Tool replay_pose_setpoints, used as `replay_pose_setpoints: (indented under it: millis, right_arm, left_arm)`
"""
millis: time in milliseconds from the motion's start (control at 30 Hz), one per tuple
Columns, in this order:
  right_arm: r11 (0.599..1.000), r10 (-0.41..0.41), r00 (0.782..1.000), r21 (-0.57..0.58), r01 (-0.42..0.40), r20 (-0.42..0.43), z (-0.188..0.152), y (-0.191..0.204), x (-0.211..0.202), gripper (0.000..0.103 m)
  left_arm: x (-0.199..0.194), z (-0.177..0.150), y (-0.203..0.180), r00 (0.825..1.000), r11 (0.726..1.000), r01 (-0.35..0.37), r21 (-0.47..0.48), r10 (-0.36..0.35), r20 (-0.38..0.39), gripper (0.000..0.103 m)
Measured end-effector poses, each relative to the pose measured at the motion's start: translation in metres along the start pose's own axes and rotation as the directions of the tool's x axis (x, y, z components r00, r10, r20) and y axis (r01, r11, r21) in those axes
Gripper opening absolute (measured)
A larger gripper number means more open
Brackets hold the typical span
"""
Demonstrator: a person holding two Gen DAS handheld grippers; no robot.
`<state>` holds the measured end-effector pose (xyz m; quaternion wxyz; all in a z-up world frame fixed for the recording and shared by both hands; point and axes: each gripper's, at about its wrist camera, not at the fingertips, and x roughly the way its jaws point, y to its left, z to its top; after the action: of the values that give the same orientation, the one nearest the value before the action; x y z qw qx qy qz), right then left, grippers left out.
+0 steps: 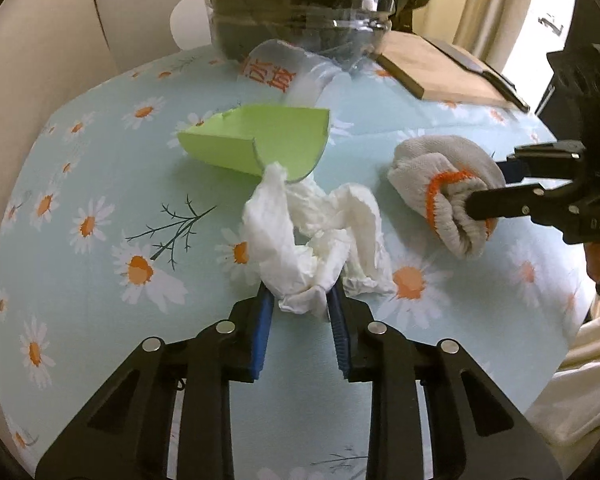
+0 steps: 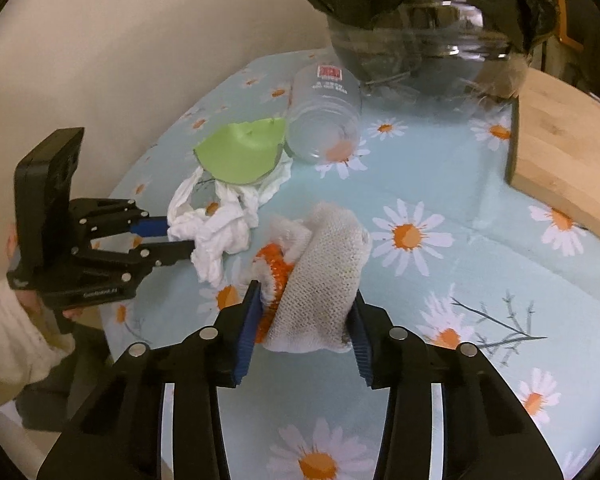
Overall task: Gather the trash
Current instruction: 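Carry tissue and sock over the bin and open both tools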
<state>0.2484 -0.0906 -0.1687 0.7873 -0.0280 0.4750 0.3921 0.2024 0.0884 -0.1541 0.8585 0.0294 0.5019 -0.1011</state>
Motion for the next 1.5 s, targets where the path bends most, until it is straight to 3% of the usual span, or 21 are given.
replay_pose_setpoints:
  millis: [100, 533, 933, 1400, 1500]
  right_arm:
    - [0.999, 0.026, 0.999, 0.024, -0.027, 0.018, 0.002, -0.008, -0.016, 0.037]
    - [0.999, -0.018, 0.997, -0.025, 0.02, 0.081, 0.018, -0.042, -0.087, 0.037]
    - [0.996, -0.006, 0.992, -0.089, 0.017, 0.125, 0.06, -0.049, -0.135, 0.037]
    - [0.981, -0.058, 0.981, -0.173, 0.091, 0.187, 0.109, -0.024, -0.185, 0.037]
    - [0.979, -0.075, 0.977, -0.171, 0.11, 0.201, 0.12, -0.018, -0.189, 0.037]
  left_arm:
    - [-0.011, 0.006, -0.003, 1.0, 0.999, 0.008, -0.032, -0.007, 0.022, 0.027]
    - [-0.058, 0.05, -0.014, 0.992, 0.983, -0.114, -0.141, 0.121, 0.039, 0.026]
    - [-0.117, 0.104, -0.019, 0.963, 0.961, -0.233, -0.151, 0.249, 0.1, 0.027]
    - [-0.161, 0.16, -0.011, 0.955, 0.968, -0.227, -0.105, 0.243, 0.172, 0.027]
    - [-0.171, 0.172, -0.009, 0.96, 0.979, -0.193, -0.07, 0.204, 0.194, 0.027]
